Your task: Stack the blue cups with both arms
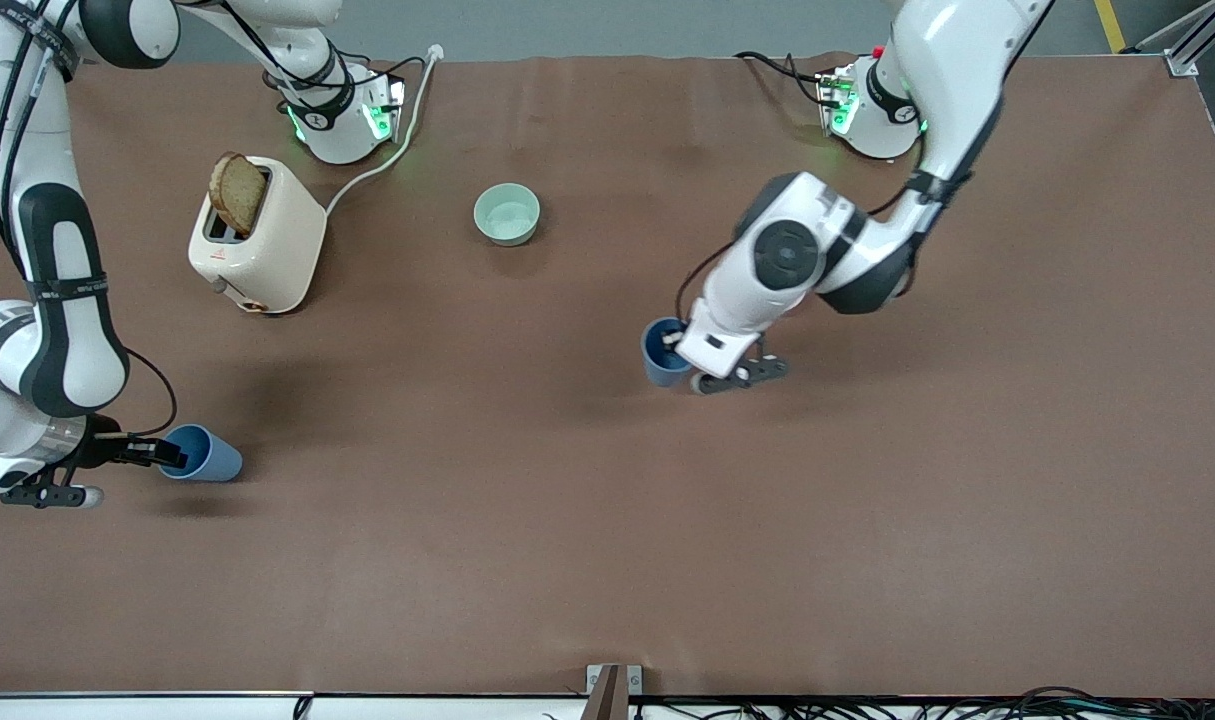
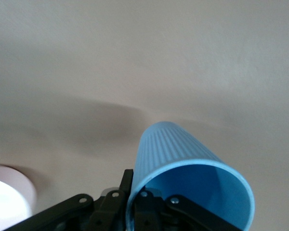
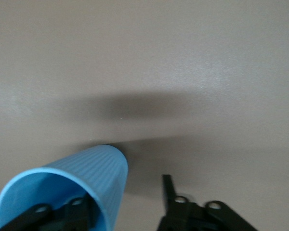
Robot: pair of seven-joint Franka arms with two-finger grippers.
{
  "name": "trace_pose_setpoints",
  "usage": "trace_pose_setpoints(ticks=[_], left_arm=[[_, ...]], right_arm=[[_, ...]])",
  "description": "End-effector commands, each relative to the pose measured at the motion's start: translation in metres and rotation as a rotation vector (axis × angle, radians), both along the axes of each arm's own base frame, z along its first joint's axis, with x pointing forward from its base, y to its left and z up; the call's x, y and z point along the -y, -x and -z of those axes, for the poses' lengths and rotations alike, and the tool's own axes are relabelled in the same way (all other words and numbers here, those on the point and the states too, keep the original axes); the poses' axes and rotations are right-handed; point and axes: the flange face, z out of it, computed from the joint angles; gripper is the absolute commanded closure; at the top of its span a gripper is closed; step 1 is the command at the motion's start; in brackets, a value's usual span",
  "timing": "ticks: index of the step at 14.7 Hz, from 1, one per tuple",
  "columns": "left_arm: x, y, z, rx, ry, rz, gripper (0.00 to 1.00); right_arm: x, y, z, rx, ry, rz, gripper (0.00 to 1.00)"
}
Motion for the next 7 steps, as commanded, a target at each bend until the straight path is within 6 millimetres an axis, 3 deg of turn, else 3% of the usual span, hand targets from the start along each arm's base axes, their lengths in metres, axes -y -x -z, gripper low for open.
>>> trace_pose_setpoints(ticks=[1, 3, 5, 6, 7], left_arm=[[0.027, -0.009, 0.024, 0.01, -0.023, -0.052, 1.0], [0.035, -0.01, 0.041, 0.025, -0.053, -0.052, 0.99], [0.038, -0.02, 0.046, 0.03, -0.038, -0.069, 0.95], [0.037, -0.024, 0.048, 0.028, -0.036, -0.074, 0.84], [0.038, -0.024, 0.049, 0.029, -0.036, -0.068, 0.53]], right_arm=[[-0.009, 0.008, -0.006, -0.034, -0.059, 0.0, 0.92], [-0.015, 0.011, -0.009, -0.062, -0.078, -0.006, 0.94], [-0.022, 0.011, -0.035, -0.066, -0.1, -0.019, 0.95], [-0.031, 0.011, -0.055, -0.068, -0.115, -0.008, 0.95], [-0.044, 0.011, -0.074, -0.081, -0.125, 0.021, 0.95]])
